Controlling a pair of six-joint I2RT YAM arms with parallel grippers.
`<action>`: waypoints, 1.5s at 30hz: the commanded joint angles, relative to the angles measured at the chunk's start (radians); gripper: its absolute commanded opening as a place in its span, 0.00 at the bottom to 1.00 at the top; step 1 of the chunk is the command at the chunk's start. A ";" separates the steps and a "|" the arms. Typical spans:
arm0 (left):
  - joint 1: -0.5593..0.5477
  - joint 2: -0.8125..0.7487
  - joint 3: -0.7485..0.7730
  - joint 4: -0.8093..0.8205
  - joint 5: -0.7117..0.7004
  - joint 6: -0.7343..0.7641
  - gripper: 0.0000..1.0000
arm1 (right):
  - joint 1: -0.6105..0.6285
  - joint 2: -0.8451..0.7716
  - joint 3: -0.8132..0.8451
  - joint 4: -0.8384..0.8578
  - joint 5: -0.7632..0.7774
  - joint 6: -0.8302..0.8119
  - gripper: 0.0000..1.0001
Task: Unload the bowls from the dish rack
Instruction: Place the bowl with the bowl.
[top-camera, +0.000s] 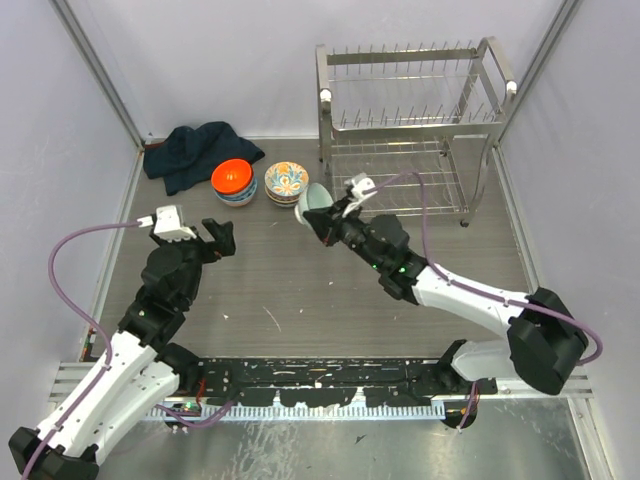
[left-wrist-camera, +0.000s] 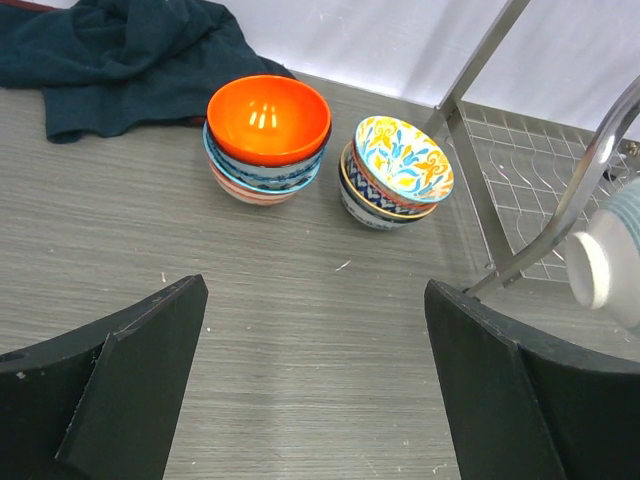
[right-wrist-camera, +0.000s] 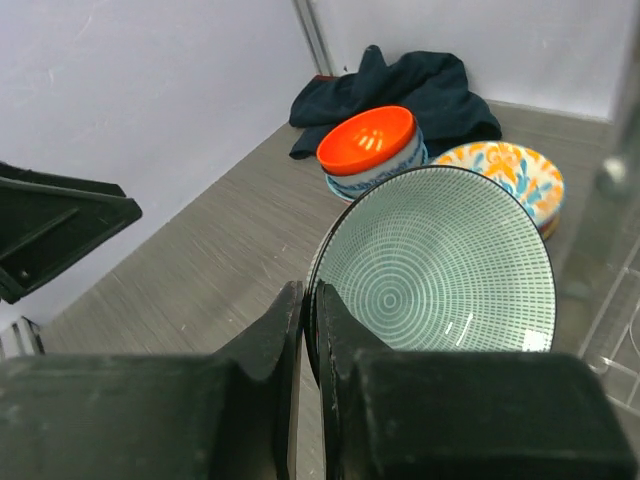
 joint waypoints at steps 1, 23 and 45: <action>0.005 -0.034 0.048 -0.046 -0.004 0.000 0.98 | 0.093 0.055 0.217 -0.045 0.110 -0.215 0.01; 0.005 -0.100 0.066 -0.123 -0.055 0.058 0.98 | 0.214 0.933 1.434 -0.760 0.576 -0.590 0.01; 0.004 -0.096 0.054 -0.099 -0.050 0.061 0.98 | 0.072 1.027 1.470 -0.753 0.426 -0.521 0.01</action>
